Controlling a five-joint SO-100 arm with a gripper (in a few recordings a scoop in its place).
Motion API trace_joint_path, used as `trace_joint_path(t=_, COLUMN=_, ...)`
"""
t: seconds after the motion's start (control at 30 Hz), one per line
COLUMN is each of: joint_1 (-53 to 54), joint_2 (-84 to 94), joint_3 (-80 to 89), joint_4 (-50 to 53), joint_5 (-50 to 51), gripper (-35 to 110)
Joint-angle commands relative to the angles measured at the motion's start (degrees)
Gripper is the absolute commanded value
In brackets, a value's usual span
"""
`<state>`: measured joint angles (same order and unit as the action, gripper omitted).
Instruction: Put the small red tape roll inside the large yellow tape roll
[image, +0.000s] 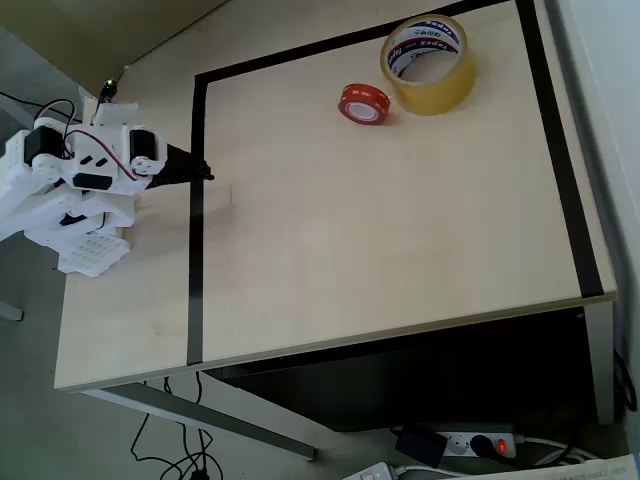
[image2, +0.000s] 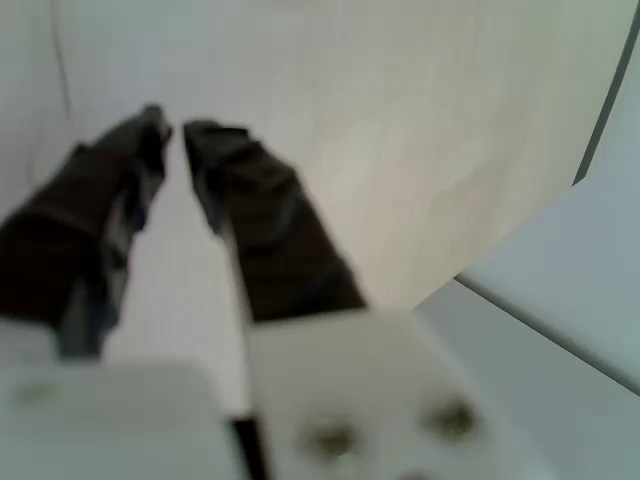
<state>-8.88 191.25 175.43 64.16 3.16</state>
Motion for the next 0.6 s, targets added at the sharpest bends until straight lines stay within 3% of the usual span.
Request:
trace_joint_path(t=0.0, joint_1=-6.06, joint_2=-0.18, joint_3=3.25, joint_4=6.77, joint_5=1.49, gripper=1)
trace_joint_path(t=0.13, joint_1=-5.89, joint_2=-0.18, joint_3=3.25, joint_4=6.77, joint_5=0.97, gripper=0)
trace_joint_path(t=0.23, joint_1=-6.68, joint_2=-0.18, joint_3=3.16, joint_4=6.94, joint_5=-5.98, gripper=0)
trace_joint_path(t=0.4, joint_1=-8.53, joint_2=-0.18, joint_3=3.25, joint_4=6.68, joint_5=-3.34, gripper=0)
trace_joint_path(t=0.57, joint_1=-2.81, joint_2=-0.18, joint_3=2.11, joint_4=2.99, joint_5=0.62, gripper=0)
